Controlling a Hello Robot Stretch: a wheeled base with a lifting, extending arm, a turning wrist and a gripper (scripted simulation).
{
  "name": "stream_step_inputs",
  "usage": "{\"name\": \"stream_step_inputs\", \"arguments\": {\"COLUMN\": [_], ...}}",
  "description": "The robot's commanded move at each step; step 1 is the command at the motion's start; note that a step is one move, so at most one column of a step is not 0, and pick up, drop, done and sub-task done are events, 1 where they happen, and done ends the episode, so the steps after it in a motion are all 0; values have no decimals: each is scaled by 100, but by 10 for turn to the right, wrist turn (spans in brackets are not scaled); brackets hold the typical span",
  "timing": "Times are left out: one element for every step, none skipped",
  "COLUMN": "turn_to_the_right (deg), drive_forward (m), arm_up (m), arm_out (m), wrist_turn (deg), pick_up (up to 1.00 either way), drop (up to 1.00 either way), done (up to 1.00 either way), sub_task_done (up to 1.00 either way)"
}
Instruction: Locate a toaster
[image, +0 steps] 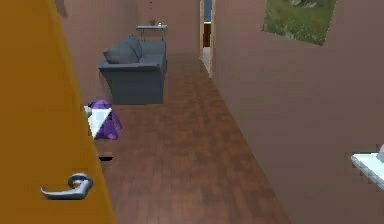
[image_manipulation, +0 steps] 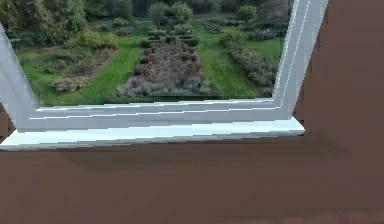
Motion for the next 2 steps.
{"name": "stream_step_inputs", "arguments": {"turn_to_the_right": [0, 0], "drive_forward": [100, 100], "arm_up": [0, 0], "arm_out": [0, 0], "wrist_turn": [0, 0], "pick_up": [0, 0], "drop": [0, 0], "done": [0, 0], "sub_task_done": [0, 0]}}
